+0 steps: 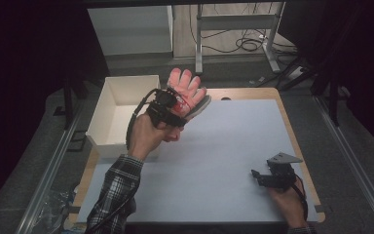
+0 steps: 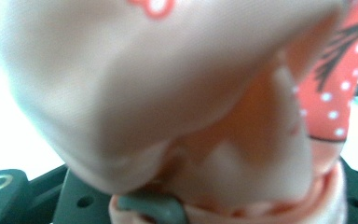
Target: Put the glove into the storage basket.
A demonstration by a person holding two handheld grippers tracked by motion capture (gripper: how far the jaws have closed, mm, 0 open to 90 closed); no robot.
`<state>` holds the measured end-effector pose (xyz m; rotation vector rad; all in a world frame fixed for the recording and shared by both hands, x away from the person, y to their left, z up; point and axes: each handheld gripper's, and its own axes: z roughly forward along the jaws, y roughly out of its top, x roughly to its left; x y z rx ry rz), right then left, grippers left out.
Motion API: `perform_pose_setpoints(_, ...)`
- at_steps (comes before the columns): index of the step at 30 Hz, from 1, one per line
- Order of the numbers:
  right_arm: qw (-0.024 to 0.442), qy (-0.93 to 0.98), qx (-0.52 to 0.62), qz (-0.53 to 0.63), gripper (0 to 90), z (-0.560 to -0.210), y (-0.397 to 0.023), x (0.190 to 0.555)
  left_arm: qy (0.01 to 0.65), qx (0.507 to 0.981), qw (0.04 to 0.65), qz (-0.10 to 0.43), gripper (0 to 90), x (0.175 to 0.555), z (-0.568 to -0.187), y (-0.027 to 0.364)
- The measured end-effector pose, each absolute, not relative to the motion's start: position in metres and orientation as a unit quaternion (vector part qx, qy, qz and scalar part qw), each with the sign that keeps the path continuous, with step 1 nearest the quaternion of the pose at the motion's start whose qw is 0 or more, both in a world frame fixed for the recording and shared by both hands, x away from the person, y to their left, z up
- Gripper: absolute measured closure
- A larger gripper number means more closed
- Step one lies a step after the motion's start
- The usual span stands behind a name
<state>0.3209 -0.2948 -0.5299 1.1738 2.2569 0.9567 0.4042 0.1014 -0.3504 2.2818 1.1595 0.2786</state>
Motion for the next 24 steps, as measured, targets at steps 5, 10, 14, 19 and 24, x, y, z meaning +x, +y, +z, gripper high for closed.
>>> perform_pose_setpoints(5, 0.210, 0.812, 0.422, 0.344, 25.0, -0.530, -0.295, 0.321, 0.456, 0.835, 0.283, 0.118, 47.2, 0.412, -0.338, 0.123)
perform_pose_setpoints(10, 0.210, 0.812, 0.422, 0.344, 25.0, -0.530, -0.295, 0.321, 0.476, 0.822, 0.283, 0.128, 46.9, 0.415, -0.331, 0.142)
perform_pose_setpoints(14, 0.210, 0.812, 0.422, 0.344, 25.0, -0.530, -0.295, 0.321, 0.502, 0.805, 0.283, 0.143, 46.6, 0.416, -0.327, 0.167)
perform_pose_setpoints(19, 0.211, 0.812, 0.422, 0.344, 25.0, -0.530, -0.295, 0.321, 0.534, 0.784, 0.275, 0.156, 46.4, 0.418, -0.334, 0.191)
perform_pose_setpoints(24, 0.212, 0.812, 0.422, 0.344, 25.0, -0.530, -0.295, 0.321, 0.561, 0.766, 0.270, 0.161, 46.2, 0.422, -0.349, 0.212)
